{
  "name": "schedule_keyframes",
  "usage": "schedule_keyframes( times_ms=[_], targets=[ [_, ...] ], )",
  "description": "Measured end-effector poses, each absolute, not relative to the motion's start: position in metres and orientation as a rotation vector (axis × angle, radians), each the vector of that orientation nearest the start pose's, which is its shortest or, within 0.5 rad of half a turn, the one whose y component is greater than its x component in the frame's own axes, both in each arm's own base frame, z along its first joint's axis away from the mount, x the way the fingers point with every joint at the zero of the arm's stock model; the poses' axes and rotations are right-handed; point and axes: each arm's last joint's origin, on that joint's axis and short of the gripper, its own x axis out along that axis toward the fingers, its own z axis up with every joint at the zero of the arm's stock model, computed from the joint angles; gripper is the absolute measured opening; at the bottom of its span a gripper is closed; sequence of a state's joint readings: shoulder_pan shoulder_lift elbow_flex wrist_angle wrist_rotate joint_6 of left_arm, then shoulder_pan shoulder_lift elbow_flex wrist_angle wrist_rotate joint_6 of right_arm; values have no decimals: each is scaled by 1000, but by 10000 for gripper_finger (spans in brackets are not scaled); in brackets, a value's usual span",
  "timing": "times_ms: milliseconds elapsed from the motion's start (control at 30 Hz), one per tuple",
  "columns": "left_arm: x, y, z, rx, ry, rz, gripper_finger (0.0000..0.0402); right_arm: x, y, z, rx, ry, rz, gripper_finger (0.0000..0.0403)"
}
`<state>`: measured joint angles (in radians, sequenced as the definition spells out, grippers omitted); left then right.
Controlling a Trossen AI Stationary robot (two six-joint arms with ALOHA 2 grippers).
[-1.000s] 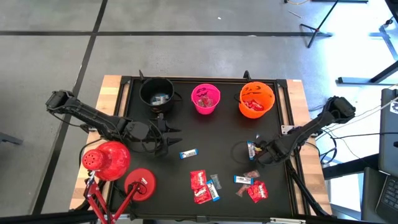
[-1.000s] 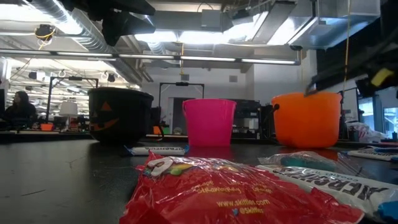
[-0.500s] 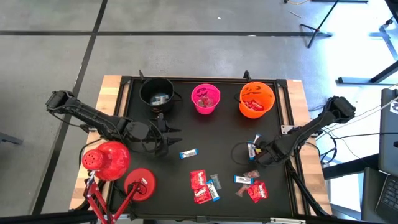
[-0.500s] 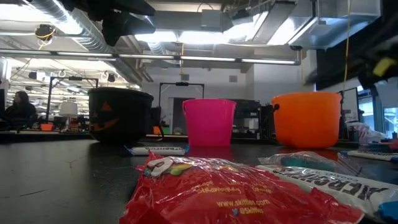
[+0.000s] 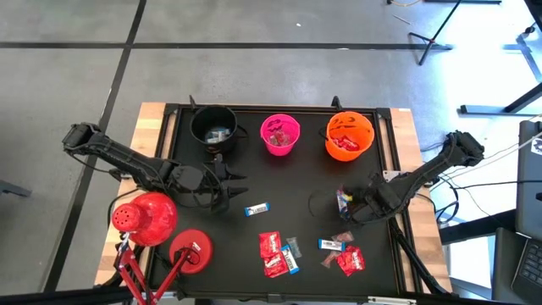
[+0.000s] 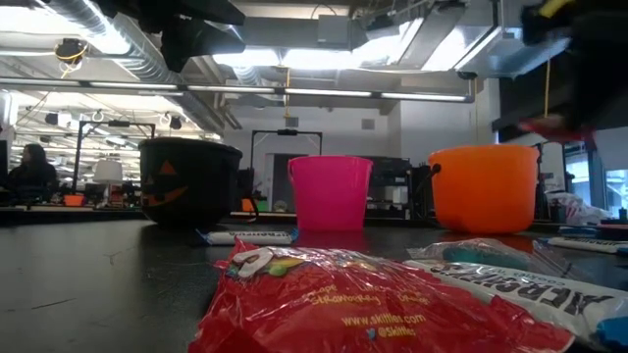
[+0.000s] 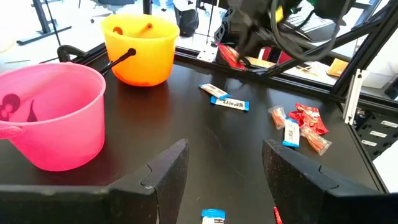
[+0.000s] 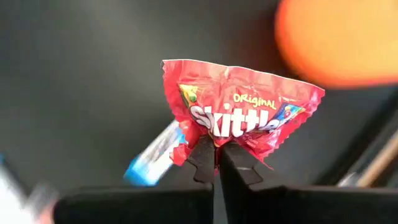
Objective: Organize candy in baskets
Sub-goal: Put the red candy into the orange bucket
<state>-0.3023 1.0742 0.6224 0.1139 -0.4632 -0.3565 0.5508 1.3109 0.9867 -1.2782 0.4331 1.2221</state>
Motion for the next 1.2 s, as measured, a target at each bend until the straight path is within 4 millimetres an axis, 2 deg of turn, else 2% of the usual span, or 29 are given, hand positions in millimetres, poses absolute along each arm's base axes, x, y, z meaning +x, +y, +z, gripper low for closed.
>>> schedule_keyframes(
  times_ms=[200,567,967,1200],
  targets=[
    [223,-55,252,-223,273,236,195,187,59,248,181,1077,-926,3],
    [223,-55,252,-198,276,233,195,204,-4,249,130,1130,-1033,4],
    [223,-54,252,-193,270,259,196,199,-49,249,121,1237,-1112,6],
    [223,-54,252,-195,270,259,196,196,-67,248,128,1271,-1121,6]
  ],
)
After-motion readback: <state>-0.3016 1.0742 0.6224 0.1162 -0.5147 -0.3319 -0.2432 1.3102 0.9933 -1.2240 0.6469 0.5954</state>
